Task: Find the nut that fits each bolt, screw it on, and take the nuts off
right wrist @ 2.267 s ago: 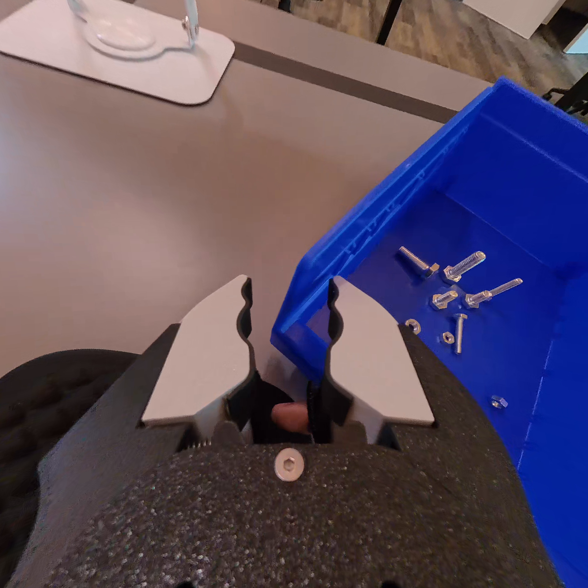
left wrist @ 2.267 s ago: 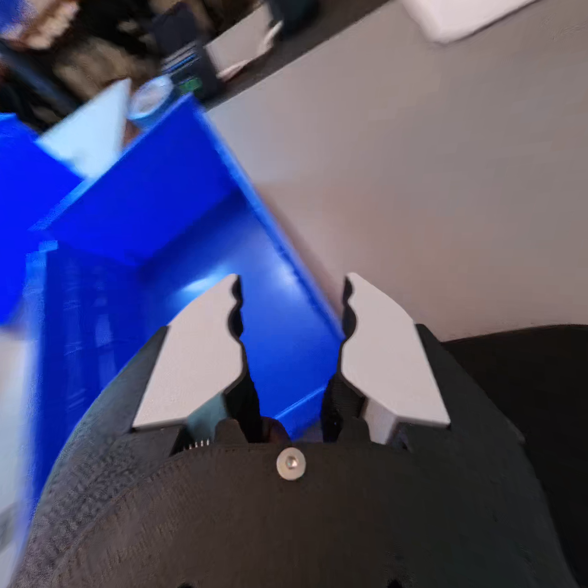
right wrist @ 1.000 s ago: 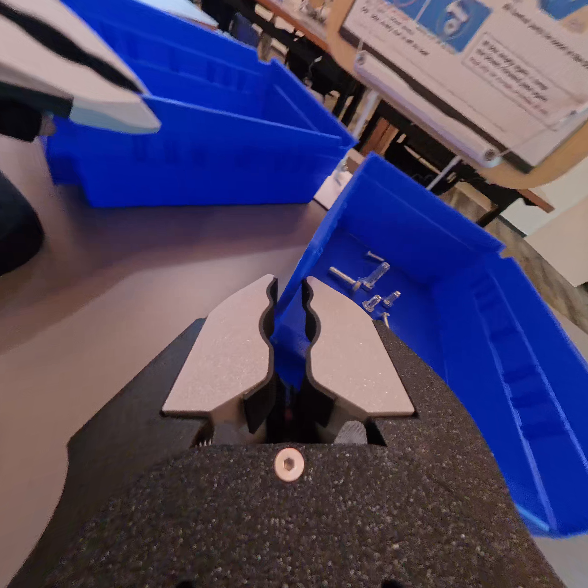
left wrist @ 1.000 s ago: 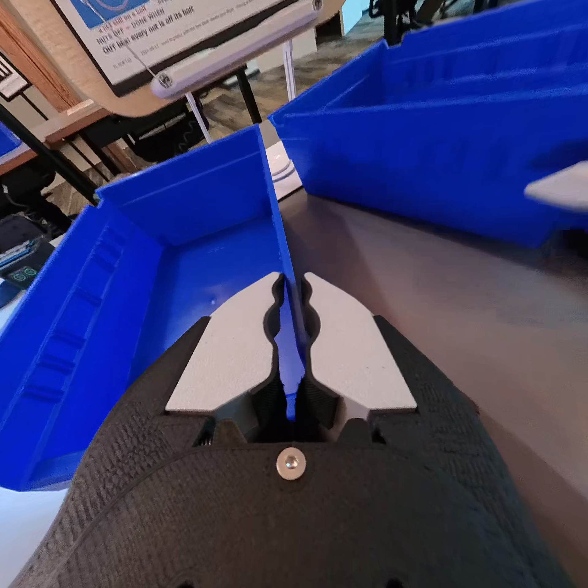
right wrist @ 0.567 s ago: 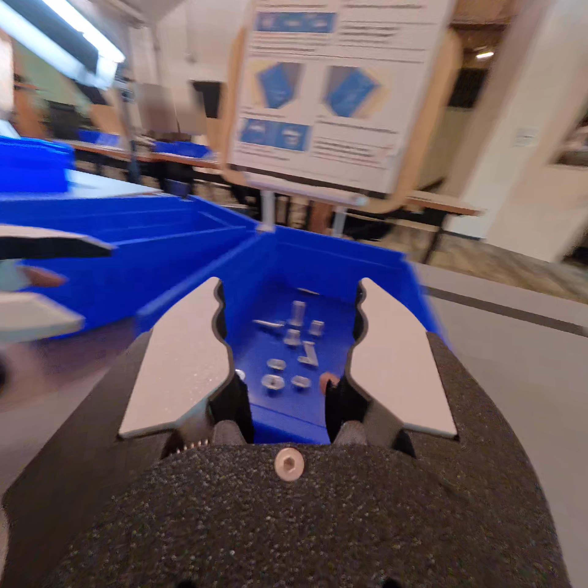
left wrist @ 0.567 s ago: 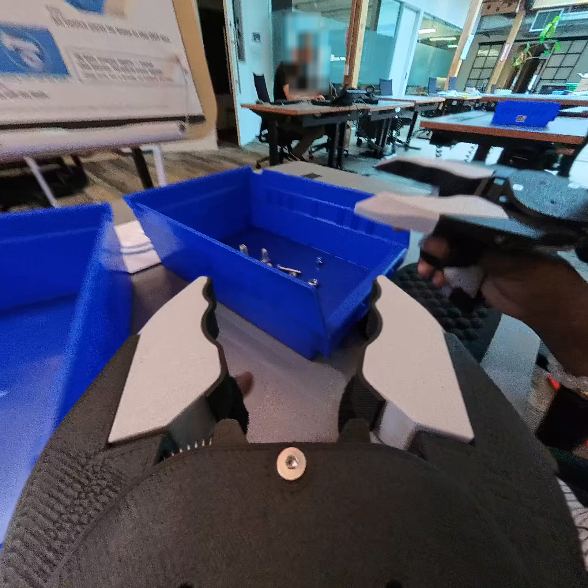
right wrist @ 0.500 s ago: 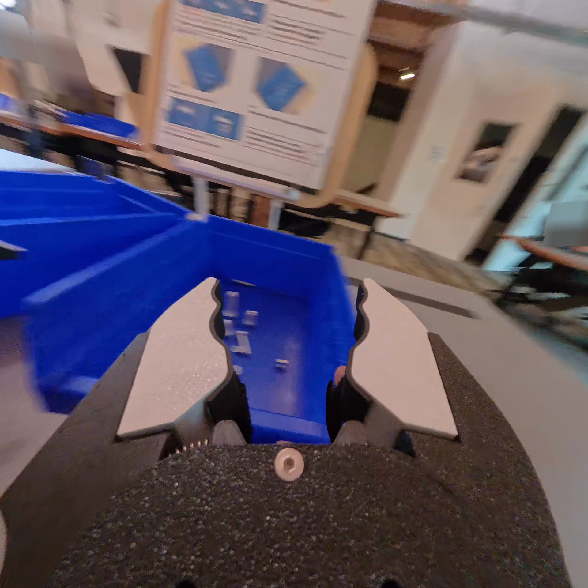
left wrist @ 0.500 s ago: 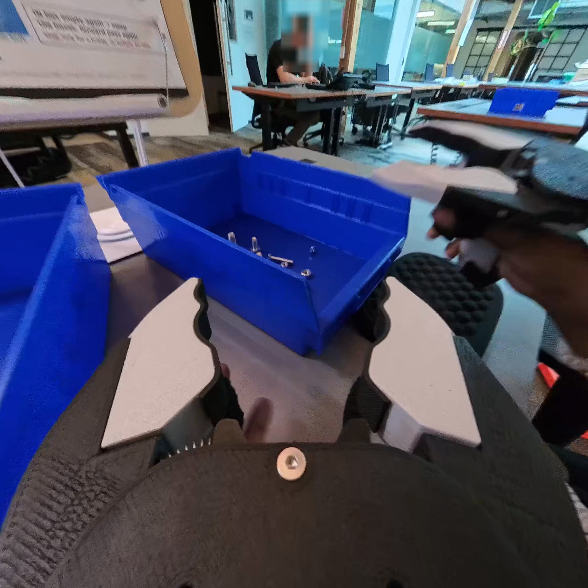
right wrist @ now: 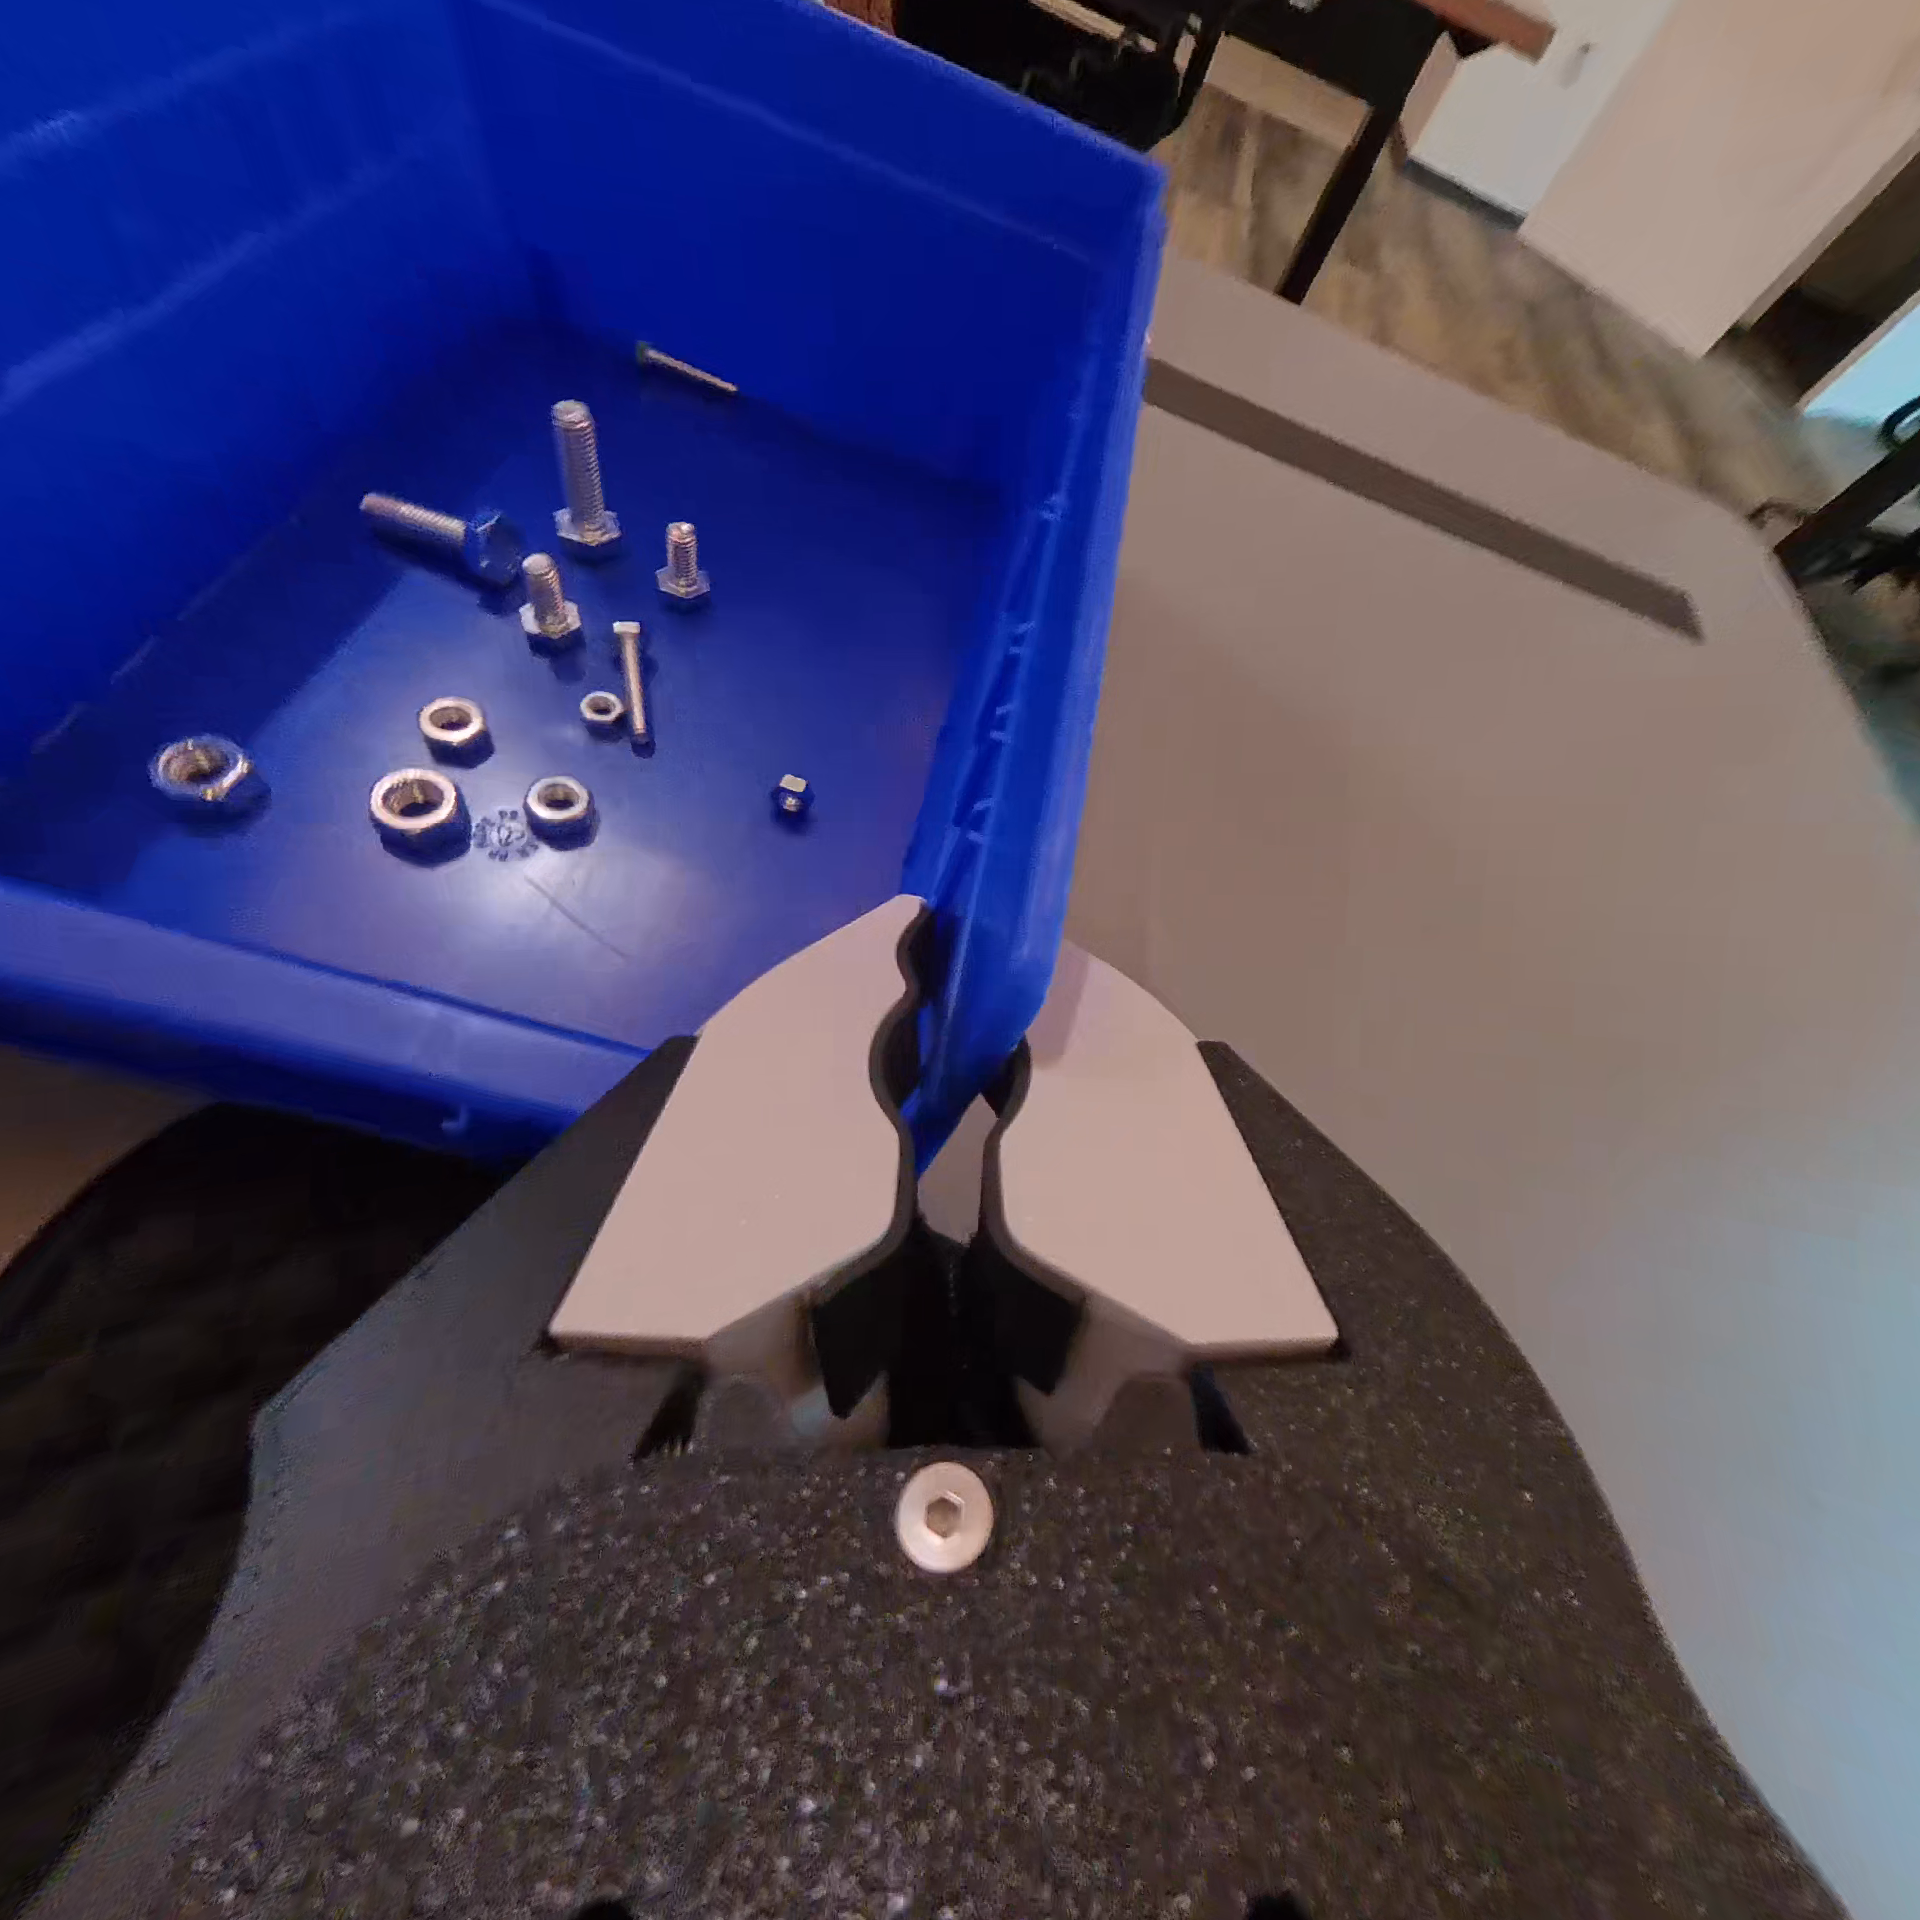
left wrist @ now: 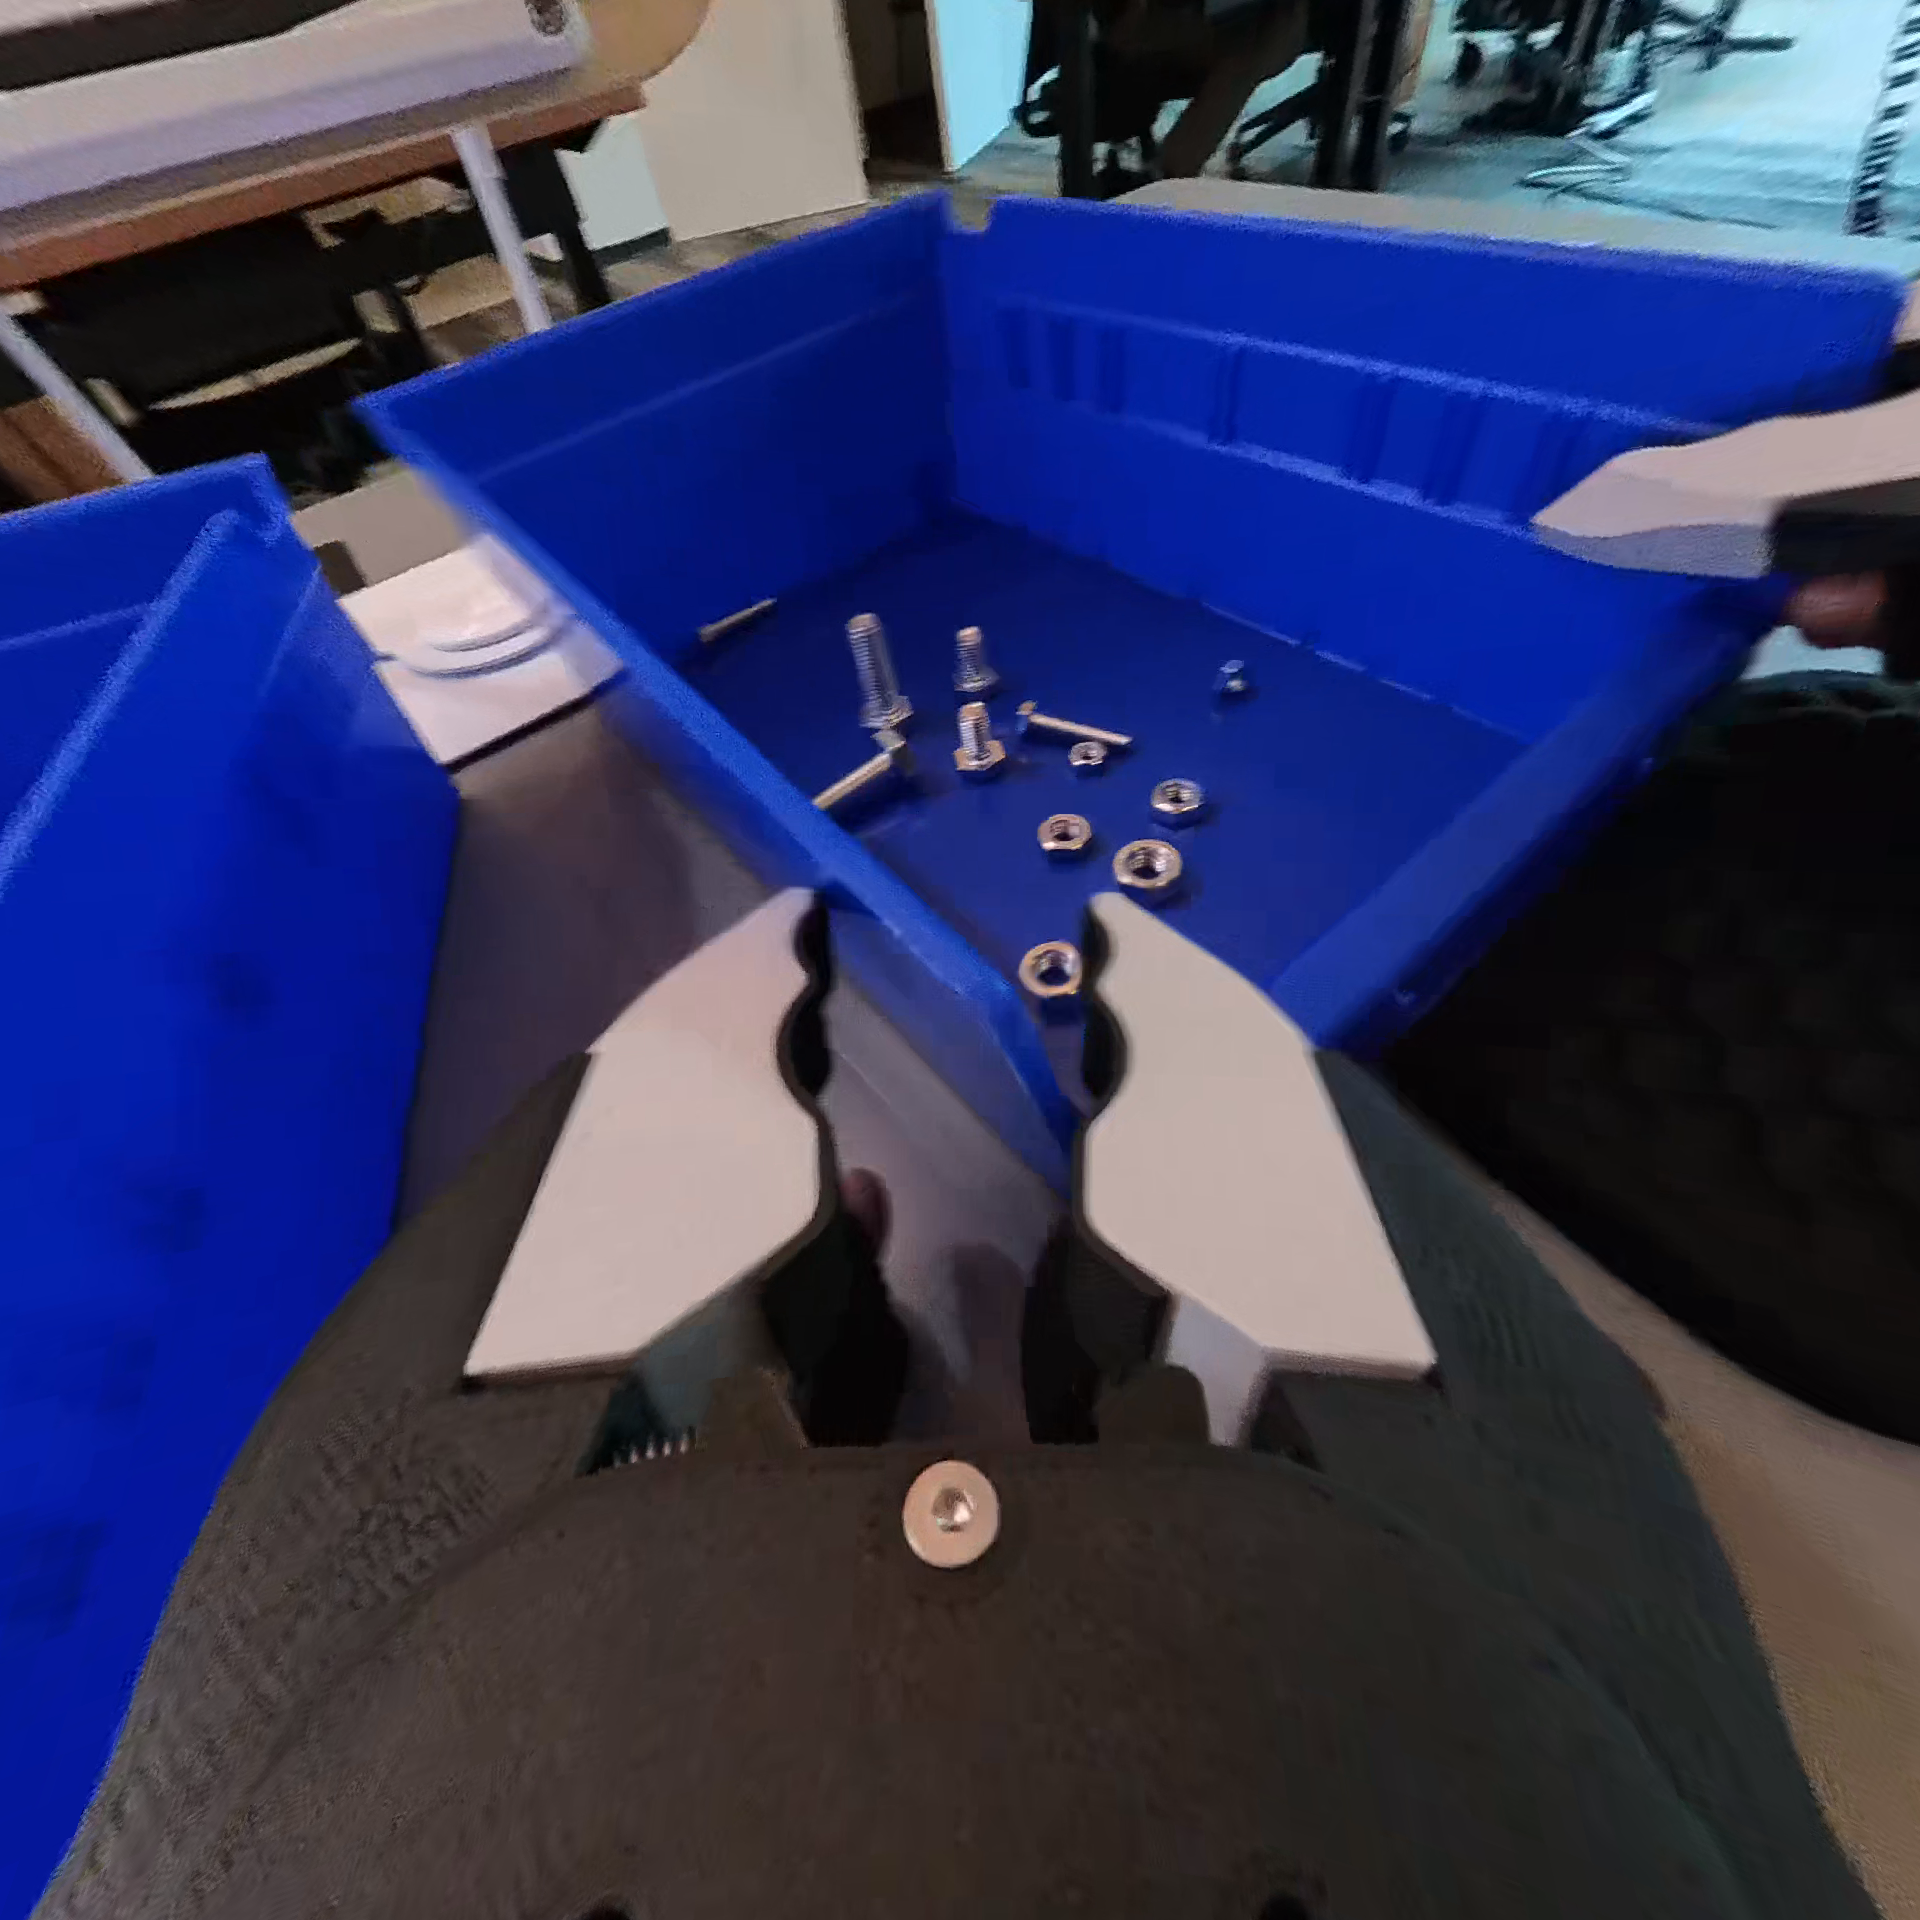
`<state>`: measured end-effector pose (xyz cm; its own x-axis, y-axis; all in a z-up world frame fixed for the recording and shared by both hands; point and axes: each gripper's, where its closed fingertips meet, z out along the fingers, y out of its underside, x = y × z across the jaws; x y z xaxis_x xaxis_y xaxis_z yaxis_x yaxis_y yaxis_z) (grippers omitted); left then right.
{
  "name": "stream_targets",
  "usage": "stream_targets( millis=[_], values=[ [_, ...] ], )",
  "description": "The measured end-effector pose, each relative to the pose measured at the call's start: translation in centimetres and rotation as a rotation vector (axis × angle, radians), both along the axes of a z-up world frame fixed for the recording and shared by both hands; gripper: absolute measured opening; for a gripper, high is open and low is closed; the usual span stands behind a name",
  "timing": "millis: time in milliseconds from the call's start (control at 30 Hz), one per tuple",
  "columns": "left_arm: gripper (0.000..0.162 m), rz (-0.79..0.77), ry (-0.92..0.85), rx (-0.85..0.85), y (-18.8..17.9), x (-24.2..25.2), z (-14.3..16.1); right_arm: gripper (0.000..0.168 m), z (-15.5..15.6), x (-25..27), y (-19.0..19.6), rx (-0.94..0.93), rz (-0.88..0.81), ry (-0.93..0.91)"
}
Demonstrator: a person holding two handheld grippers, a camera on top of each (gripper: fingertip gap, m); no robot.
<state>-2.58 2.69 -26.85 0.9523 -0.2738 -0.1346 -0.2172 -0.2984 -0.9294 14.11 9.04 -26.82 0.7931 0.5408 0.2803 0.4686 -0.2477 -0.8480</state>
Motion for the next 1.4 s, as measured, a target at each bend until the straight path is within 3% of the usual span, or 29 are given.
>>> stream_targets(
  millis=[33, 167, 433, 567, 733, 900, 1067, 1233, 1400],
  values=[
    [0.034, 0.015, 0.028, 0.020, -0.1, -0.5, 0.3, 0.006, 0.3, 0.0, -0.5, 0.042, 0.004, -0.043],
    [0.023, 0.051, 0.145, 0.084, -0.6, -1.3, 1.1, 0.009, 2.8, 0.1, -2.0, 0.200, 0.001, -0.210],
    [0.023, 0.036, 0.145, 0.188, -4.4, -3.0, 9.5, 0.008, 11.8, -1.9, -6.4, 0.343, 0.009, -0.103],
    [0.023, 0.108, 0.180, 0.278, -6.7, -6.6, 13.4, 0.008, 15.6, -5.9, -7.8, 0.428, 0.078, -0.010],
    [0.022, 0.261, 0.250, 0.324, -10.3, -13.8, 16.3, 0.009, 18.0, -14.3, -8.9, 0.487, 0.234, 0.066],
    [0.023, 0.427, 0.342, 0.283, -15.9, -22.8, 17.2, 0.010, 17.6, -25.2, -11.9, 0.485, 0.454, 0.138],
    [0.023, 0.570, 0.393, 0.193, -22.7, -30.4, 16.3, 0.013, 15.7, -34.6, -16.5, 0.468, 0.638, 0.182],
    [0.022, 0.678, 0.422, 0.138, -28.1, -34.9, 14.3, 0.013, 13.1, -40.4, -20.5, 0.437, 0.746, 0.241],
    [0.022, 0.721, 0.378, 0.052, -30.8, -37.9, 10.7, 0.014, 9.2, -43.7, -22.7, 0.367, 0.810, 0.158]
  ],
)
